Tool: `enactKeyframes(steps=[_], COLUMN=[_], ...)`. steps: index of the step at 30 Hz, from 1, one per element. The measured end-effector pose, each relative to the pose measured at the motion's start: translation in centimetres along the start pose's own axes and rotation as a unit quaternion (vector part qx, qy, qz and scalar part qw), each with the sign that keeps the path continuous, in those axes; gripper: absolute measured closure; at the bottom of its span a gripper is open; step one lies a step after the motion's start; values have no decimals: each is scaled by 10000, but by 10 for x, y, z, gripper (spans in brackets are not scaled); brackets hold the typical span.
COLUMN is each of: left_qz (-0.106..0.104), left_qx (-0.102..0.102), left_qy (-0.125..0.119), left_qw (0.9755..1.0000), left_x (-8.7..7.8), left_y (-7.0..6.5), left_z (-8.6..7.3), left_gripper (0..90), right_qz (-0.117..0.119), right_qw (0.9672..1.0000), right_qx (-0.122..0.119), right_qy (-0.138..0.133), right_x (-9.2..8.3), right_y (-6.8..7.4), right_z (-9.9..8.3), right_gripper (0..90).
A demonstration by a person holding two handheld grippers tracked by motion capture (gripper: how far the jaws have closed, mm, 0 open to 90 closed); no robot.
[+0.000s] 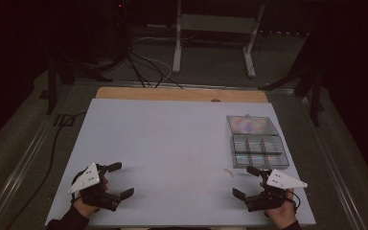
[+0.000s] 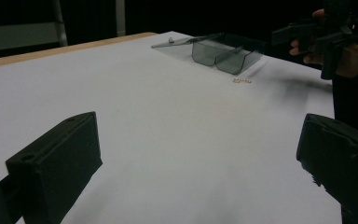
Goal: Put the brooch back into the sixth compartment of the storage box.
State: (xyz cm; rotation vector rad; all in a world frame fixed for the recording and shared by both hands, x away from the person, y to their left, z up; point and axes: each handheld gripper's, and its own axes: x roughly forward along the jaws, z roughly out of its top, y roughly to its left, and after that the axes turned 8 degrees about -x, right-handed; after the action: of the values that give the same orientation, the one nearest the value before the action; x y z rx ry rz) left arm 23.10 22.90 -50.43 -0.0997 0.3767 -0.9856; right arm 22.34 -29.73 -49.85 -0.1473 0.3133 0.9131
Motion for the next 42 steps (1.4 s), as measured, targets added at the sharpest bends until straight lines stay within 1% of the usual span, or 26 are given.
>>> enactKeyframes(steps=[3, 4, 7, 10, 13, 14, 17, 18, 23, 24, 27, 28, 29, 30, 33, 35, 36, 37, 38, 39, 40, 42], left_qz=[-5, 1, 12, -21, -36, -27, -20, -5, -11, -11, -14, 0, 0, -6, -3, -6, -10, -10, -11, -11, -12, -27], left_qx=[13, 4, 6, -25, -2, -3, -40, -42, -78, -70, -77, -57, -57, -53, -79, -76, -79, -79, -80, -80, -67, -88], left_qy=[15, 5, 3, -4, 13, 38, 6, -4, -20, -1, -10, 11, 11, 5, -15, 16, 12, 12, 12, 12, 30, 14], left_qw=[10000, 10000, 10000, 10000, 10000, 10000, 10000, 10000, 10000, 10000, 10000, 10000, 10000, 10000, 10000, 10000, 10000, 10000, 10000, 10000, 10000, 10000], left_x=[0, 0, 0, 0, 1, 0, 0, -1, 0, 0, 0, 0, 0, 0, 0, 0, 0, 0, 0, 0, 0, 0], left_y=[0, 0, 1, 1, 1, 1, 2, 2, 3, 3, 2, 2, 2, 2, 2, 2, 2, 2, 2, 2, 2, 2], left_z=[0, 0, 0, 1, 1, 0, 0, 0, 0, 0, 0, 0, 0, 0, 1, 0, 0, 0, 0, 0, 0, 0], left_gripper=[12, 12, 12, 12, 12, 12, 12, 12, 12, 12, 12, 12, 12, 12, 12, 12, 12, 12, 12, 12, 12, 12], right_qz=[-23, 18, 9, -11, -38, -5, -27, -37, -57, -85, -117, -102, -102, -146, -138, -179, -161, -161, -215, -215, -246, -205], right_qw=[10000, 10000, 10000, 9999, 9999, 9999, 9999, 10000, 10000, 9999, 9999, 9999, 9999, 9998, 9998, 9997, 9997, 9997, 9997, 9997, 9997, 9998], right_qx=[-17, -32, -51, -117, -137, -105, -113, -58, -68, -87, -74, 8, 8, 78, 123, 147, 195, 195, 112, 112, 59, 54], right_qy=[2, 37, 39, 55, 42, -18, -21, 3, -15, -47, -87, -124, -124, -99, -66, -36, -16, -16, -12, -12, -15, -29], right_x=[-1, -1, -1, -1, -1, -1, -1, 0, 0, 1, 1, 2, 2, 3, 5, 6, 8, 8, 11, 11, 13, 16], right_y=[1, 1, 1, 1, 1, 1, 2, 2, 4, 5, 4, 3, 3, 2, 1, 0, -1, -1, -1, -1, -1, -2], right_z=[1, 1, 2, 3, 4, 6, 8, 10, 14, 18, 21, 24, 24, 26, 26, 27, 29, 29, 31, 31, 33, 33], right_gripper=[0, 0, 0, 0, 0, 0, 0, 0, 0, 0, 0, 0, 0, 0, 0, 0, 0, 0, 0, 0, 0, 0])
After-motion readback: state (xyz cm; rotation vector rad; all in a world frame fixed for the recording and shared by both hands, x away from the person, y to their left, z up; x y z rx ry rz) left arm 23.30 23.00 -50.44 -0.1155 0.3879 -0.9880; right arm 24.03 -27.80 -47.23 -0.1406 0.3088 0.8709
